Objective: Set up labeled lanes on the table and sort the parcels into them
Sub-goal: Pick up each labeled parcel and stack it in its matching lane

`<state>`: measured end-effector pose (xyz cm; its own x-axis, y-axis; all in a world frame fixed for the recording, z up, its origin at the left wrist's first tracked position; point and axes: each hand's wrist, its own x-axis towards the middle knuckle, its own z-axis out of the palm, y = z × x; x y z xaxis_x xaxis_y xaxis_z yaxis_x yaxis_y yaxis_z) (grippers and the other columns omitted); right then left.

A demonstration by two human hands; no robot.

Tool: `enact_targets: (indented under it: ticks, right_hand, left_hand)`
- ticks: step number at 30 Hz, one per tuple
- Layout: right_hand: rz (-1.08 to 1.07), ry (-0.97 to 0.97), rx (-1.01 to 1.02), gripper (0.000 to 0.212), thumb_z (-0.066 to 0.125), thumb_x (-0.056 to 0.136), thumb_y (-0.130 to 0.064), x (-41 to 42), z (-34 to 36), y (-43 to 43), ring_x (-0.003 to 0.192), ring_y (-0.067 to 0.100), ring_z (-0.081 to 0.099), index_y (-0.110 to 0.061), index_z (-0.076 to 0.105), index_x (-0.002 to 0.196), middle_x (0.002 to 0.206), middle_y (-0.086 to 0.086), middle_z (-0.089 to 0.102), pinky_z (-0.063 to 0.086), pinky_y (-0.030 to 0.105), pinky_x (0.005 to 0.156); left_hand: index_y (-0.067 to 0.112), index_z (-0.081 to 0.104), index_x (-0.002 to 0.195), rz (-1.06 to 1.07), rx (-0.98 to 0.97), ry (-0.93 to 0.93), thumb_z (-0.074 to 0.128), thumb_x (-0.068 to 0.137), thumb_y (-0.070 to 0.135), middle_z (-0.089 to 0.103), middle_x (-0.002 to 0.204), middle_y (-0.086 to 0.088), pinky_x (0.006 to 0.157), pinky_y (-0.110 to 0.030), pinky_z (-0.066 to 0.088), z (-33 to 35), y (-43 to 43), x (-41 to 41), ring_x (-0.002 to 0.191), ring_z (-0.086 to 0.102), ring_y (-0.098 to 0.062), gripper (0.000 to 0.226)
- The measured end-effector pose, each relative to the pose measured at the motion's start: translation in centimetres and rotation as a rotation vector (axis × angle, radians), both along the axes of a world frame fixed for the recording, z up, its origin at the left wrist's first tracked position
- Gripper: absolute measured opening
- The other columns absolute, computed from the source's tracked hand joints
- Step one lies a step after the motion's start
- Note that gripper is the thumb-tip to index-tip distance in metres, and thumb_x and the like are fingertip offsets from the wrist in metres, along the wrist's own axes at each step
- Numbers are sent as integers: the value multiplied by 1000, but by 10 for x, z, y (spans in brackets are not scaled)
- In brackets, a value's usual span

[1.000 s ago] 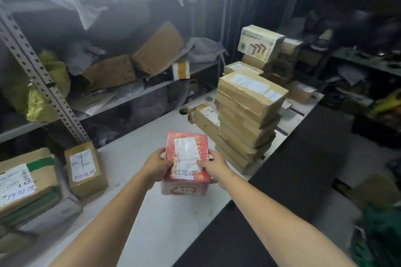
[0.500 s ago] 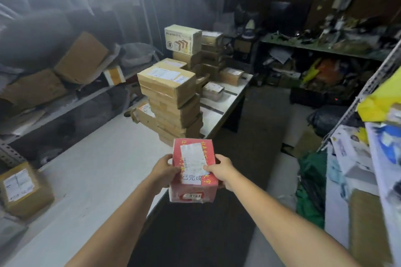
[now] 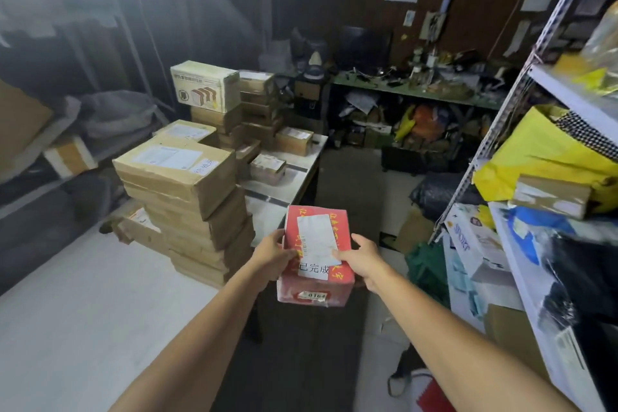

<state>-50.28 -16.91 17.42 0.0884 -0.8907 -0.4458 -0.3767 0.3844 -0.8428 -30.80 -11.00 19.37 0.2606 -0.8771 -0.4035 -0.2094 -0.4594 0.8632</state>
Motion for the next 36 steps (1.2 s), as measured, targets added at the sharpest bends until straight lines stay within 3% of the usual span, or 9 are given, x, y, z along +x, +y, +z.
enact_targets:
  ticks: [6,9,13,16,18,21,25,29,36]
  right_hand:
    - [-14,-3,-4,74,78,87,-22,3,0,-79,103,21,68,-24,39,150,127,3,64,60,48,86]
    - [16,6,5,74,78,87,-24,7,-2,-127,103,21,68,-27,40,150,127,3,64,59,51,87]
    - [91,-18,7,73,76,89,-24,13,0,-212,103,20,68,-26,38,151,129,3,63,58,52,90]
    - [157,-59,26,74,74,90,-20,19,7,-281,103,20,68,-24,35,153,131,5,62,60,42,79]
    - [204,-87,15,74,74,90,-17,26,15,-319,102,22,69,-22,35,153,129,5,62,61,44,80]
    - [291,-93,29,70,73,91,-14,44,26,-372,100,24,70,-20,38,151,117,3,65,59,47,87]
    - [394,-80,34,60,73,91,-14,79,31,-431,100,25,69,-26,46,144,119,3,67,57,51,89]
    - [477,-78,14,52,73,90,-13,129,25,-486,99,22,70,-27,53,136,114,-1,69,58,51,89]
    - [619,26,-24,53,72,91,-17,207,15,-567,103,21,68,-25,51,139,121,1,67,61,44,83]
  left_hand:
    - [16,42,145,-27,-8,-44,65,95,7,66,115,-4,86,-49,60,6,-85,1,104,69,-24,56]
    - [17,40,147,-9,2,-52,66,94,10,67,117,-8,83,-52,61,3,-130,5,99,71,-24,59]
    - [18,36,151,70,4,-93,63,96,10,64,123,-7,83,-47,61,5,-201,3,99,69,-21,61]
    - [20,37,150,141,11,-92,64,96,11,64,118,-5,67,-38,61,12,-259,5,88,67,-16,60]
    - [23,45,143,208,-1,-103,65,95,10,66,118,-6,66,-39,60,15,-288,11,93,68,-19,53]
    - [27,48,128,293,15,-97,65,95,11,67,118,-7,75,-47,62,20,-326,23,97,69,-22,41]
    - [25,42,144,369,28,-60,66,95,14,66,118,-4,66,-37,61,21,-369,51,96,70,-19,56]
    - [28,45,140,467,30,-19,68,92,14,69,110,-4,79,-51,62,14,-413,93,92,72,-21,54]
    - [23,44,142,554,-22,-25,68,92,14,70,109,-7,73,-48,63,-5,-472,154,92,73,-25,56]
